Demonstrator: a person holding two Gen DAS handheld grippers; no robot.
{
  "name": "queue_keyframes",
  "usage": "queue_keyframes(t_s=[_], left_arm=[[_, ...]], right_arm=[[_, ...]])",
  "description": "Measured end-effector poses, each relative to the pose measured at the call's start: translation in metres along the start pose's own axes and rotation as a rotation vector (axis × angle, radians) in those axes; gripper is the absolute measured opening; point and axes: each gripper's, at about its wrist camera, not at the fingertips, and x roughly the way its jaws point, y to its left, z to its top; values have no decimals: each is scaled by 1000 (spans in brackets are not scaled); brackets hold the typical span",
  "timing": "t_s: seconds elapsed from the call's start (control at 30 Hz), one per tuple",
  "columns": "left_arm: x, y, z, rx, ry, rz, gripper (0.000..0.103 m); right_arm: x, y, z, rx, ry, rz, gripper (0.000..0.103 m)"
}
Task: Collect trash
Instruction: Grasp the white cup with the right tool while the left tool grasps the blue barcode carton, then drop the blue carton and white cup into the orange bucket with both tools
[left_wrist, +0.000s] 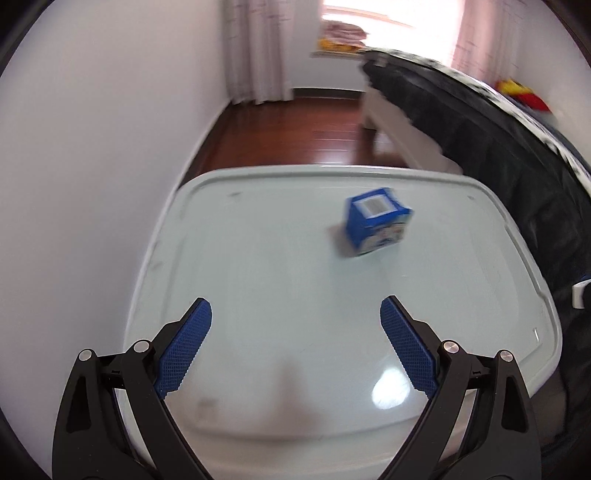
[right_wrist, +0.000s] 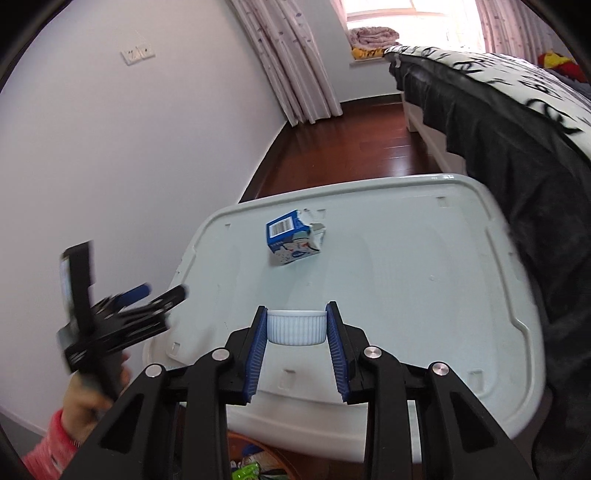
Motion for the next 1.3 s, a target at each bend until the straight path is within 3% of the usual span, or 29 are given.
queue_keyframes(t_s=[0.17, 0.3, 0.47, 0.6, 0.63, 0.7, 1.03, 1.3], left_arm=[[47, -26, 28, 203, 32, -205, 90], [93, -37, 49, 352, 61, -249, 90], [143, -39, 61, 429, 105, -291, 90], [159, -46, 65, 489, 96, -333, 90], [160, -49, 65, 509, 78, -322, 88], [163, -57, 65, 544, 54, -301, 68], [147, -67, 49, 430, -8, -185, 60], [64, -43, 31, 266, 6, -177, 59]], right_arm=[[-9, -21, -4, 43, -11, 45, 32], [-5, -27, -2, 58, -2, 75, 32], [0, -25, 1, 32, 4, 85, 32], [7, -22, 3, -1, 13, 59, 32], [9, -21, 3, -11, 13, 52, 32], [11, -18, 3, -24, 17, 53, 32], [7, 2, -4, -112, 3, -13, 32], [-12, 19, -10, -164, -41, -46, 32]])
